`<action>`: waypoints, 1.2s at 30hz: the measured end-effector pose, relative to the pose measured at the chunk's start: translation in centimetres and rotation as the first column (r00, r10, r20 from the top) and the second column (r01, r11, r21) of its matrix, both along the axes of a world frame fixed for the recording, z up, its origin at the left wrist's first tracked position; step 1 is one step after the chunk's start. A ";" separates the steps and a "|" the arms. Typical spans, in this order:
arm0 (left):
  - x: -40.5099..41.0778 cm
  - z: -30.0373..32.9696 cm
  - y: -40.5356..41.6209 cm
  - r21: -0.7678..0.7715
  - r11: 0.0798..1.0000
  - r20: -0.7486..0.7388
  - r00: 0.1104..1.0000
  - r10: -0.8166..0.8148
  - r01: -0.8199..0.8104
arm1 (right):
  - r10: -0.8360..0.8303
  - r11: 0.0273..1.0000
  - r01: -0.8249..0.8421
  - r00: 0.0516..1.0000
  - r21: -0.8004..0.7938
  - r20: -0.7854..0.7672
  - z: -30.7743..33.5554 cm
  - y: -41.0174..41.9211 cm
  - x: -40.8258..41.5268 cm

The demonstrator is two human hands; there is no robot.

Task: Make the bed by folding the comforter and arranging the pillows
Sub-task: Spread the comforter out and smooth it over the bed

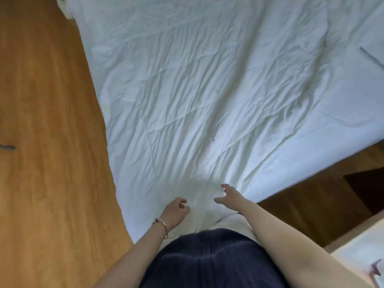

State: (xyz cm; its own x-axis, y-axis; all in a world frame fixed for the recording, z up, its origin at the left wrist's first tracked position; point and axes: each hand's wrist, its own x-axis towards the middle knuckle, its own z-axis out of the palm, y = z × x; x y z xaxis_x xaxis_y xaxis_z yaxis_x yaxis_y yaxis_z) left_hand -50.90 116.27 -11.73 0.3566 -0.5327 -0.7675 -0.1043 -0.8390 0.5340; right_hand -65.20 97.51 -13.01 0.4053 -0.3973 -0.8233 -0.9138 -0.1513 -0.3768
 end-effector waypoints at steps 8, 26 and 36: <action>-4.4 0.0 -14.1 0.086 0.978 -0.026 0.981 0.194 -0.191 | 0.129 0.990 -0.129 0.992 0.054 0.005 -0.9 -15.6 -2.8; -11.3 -1.4 -29.2 0.197 0.978 -0.007 0.998 -0.063 0.064 | 0.313 0.948 -0.318 0.928 0.005 -0.201 1.2 -30.2 -9.8; -14.4 -1.0 -41.4 -0.020 0.993 -0.025 0.992 0.120 -0.120 | 0.311 0.948 -0.317 0.941 -0.030 -0.130 0.5 -37.6 -12.9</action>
